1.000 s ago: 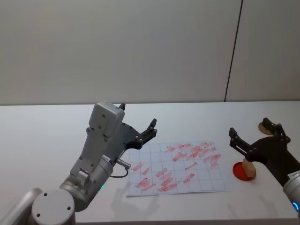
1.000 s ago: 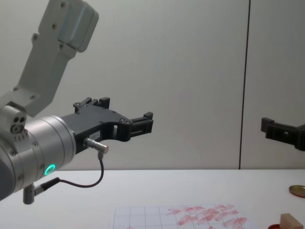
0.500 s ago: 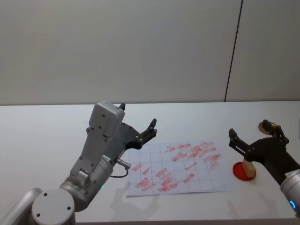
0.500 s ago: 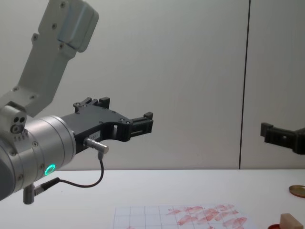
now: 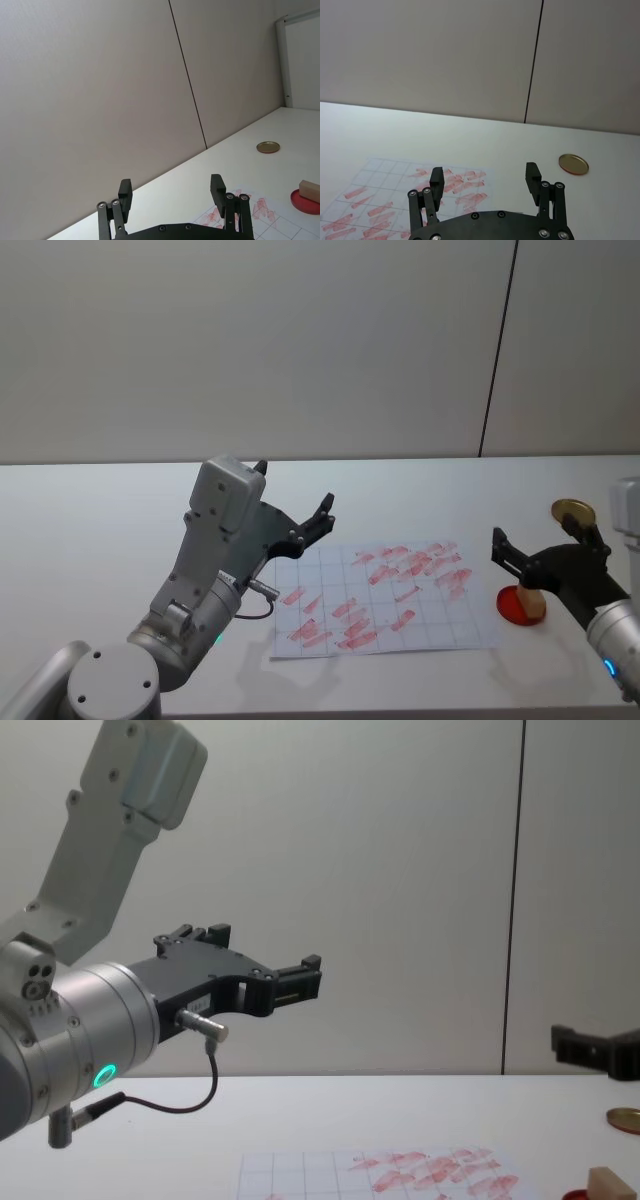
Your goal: Use the one hand to pick up the stamp and affix it onto the A4 paper.
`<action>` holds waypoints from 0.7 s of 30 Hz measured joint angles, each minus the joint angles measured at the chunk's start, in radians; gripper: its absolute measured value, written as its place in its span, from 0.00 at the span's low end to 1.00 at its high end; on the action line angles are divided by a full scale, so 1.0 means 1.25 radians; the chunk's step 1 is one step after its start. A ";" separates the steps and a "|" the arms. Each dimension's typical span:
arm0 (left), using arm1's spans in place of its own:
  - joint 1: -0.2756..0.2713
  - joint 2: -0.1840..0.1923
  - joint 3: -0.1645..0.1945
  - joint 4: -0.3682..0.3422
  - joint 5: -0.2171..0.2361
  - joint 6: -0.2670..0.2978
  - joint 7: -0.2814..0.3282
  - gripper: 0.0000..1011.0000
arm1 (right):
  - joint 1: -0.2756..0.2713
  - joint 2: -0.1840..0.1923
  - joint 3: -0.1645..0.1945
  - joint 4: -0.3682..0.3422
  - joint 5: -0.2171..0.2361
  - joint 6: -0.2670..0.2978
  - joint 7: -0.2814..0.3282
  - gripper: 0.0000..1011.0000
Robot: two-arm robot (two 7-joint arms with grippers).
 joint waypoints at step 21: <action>0.000 0.000 0.000 0.000 0.000 0.000 0.000 0.98 | 0.050 -0.025 0.019 0.135 0.001 0.058 -0.054 0.99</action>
